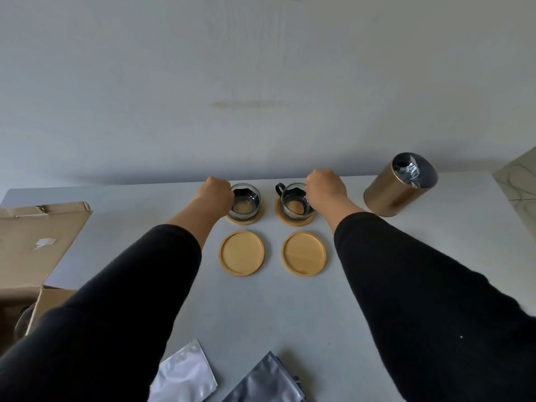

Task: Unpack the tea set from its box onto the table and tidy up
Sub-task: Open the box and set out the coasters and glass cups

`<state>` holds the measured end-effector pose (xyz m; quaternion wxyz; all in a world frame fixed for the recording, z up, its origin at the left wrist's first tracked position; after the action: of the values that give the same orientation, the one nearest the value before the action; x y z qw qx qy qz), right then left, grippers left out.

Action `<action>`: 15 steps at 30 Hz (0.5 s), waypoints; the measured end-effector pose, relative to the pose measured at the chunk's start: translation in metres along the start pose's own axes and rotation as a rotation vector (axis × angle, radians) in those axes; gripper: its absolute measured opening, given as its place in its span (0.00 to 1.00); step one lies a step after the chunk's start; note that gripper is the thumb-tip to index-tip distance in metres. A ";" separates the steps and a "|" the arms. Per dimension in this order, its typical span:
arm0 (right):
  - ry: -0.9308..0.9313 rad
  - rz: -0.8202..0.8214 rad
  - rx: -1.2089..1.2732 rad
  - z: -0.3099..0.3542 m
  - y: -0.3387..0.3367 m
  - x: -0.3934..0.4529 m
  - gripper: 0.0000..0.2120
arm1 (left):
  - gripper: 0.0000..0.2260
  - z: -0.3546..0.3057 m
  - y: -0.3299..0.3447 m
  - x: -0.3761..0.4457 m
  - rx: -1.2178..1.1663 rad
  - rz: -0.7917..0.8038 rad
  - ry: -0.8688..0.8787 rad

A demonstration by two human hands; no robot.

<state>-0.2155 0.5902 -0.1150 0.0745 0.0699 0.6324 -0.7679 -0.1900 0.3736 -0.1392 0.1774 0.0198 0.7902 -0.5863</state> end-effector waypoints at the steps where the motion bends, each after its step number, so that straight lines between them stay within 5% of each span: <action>1: 0.001 0.001 0.002 0.000 0.002 0.001 0.08 | 0.13 0.001 0.001 0.000 -0.013 -0.015 0.000; 6: -0.009 -0.004 0.007 0.000 0.008 0.006 0.07 | 0.13 0.002 0.001 0.002 -0.150 -0.027 -0.093; 15: 0.001 -0.045 0.049 0.001 0.013 0.007 0.08 | 0.13 0.004 0.004 0.009 -0.070 -0.081 0.004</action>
<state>-0.2198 0.5863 -0.1285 0.0550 0.0579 0.6147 -0.7847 -0.1961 0.3698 -0.1469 0.1524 -0.0172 0.8106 -0.5651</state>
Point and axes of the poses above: each hand's wrist, its own x-axis towards the middle knuckle, its own y-axis out of the palm, z = x × y, the point moved 2 cm from there along x, towards the middle knuckle, and after that the axes turned 1 degree about -z, right-handed, at the moved point
